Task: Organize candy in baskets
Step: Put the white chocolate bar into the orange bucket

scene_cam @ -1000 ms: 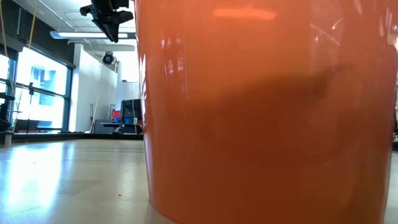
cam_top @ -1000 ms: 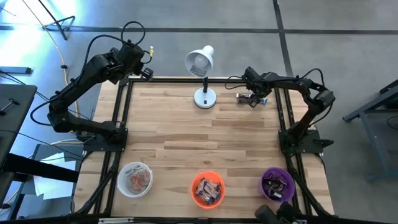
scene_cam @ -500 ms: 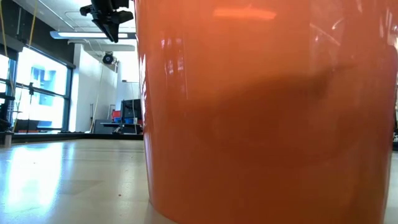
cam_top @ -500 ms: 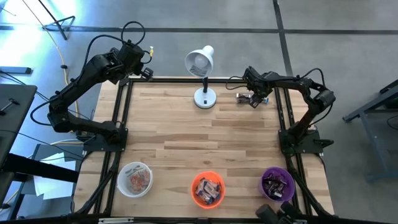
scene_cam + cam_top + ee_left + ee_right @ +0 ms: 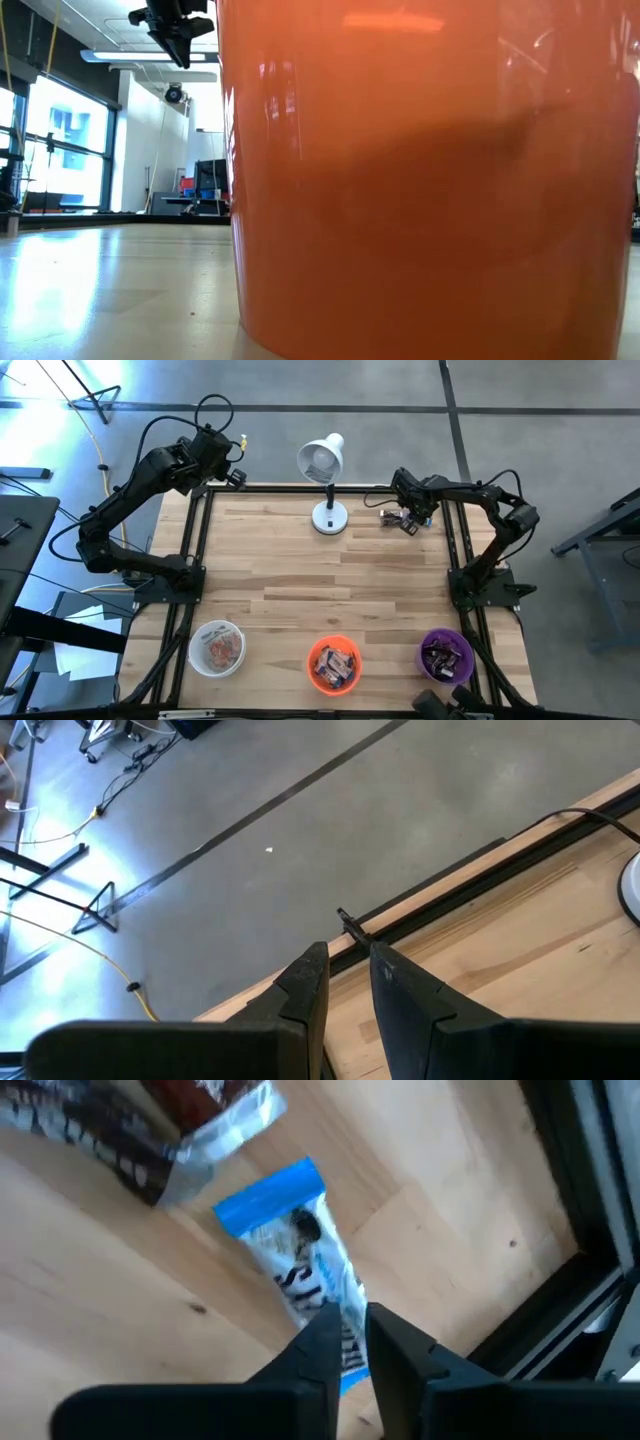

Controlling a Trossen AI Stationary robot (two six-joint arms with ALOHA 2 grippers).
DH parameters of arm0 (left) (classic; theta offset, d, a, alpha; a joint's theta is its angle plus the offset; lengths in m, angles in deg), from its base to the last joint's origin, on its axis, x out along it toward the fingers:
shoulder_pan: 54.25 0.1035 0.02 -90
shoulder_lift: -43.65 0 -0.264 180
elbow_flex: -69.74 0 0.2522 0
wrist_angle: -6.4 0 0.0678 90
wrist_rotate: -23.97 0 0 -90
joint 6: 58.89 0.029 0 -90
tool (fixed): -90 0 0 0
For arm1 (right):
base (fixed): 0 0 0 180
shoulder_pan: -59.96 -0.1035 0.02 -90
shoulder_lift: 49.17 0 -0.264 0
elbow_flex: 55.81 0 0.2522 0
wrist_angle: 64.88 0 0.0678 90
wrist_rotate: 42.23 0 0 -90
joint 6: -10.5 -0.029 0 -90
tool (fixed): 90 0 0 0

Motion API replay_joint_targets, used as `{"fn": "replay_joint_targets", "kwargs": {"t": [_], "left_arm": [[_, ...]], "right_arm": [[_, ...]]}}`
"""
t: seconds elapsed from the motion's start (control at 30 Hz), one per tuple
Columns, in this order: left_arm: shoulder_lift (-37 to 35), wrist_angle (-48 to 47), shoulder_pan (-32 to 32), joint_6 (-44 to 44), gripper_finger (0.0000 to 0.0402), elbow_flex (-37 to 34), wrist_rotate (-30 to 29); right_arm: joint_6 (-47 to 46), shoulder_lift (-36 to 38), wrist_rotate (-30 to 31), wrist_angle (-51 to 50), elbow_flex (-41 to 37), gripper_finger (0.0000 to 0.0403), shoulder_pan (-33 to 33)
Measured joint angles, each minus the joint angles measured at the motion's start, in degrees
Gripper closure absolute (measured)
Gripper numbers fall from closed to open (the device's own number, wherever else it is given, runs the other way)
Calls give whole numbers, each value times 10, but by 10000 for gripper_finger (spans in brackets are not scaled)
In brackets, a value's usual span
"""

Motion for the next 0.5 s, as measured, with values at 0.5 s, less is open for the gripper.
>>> {"fn": "replay_joint_targets", "kwargs": {"t": [0.5], "left_arm": [[0,-1,0,0,337,0,0]], "right_arm": [[29,0,-84,-2,0,244,0]]}}
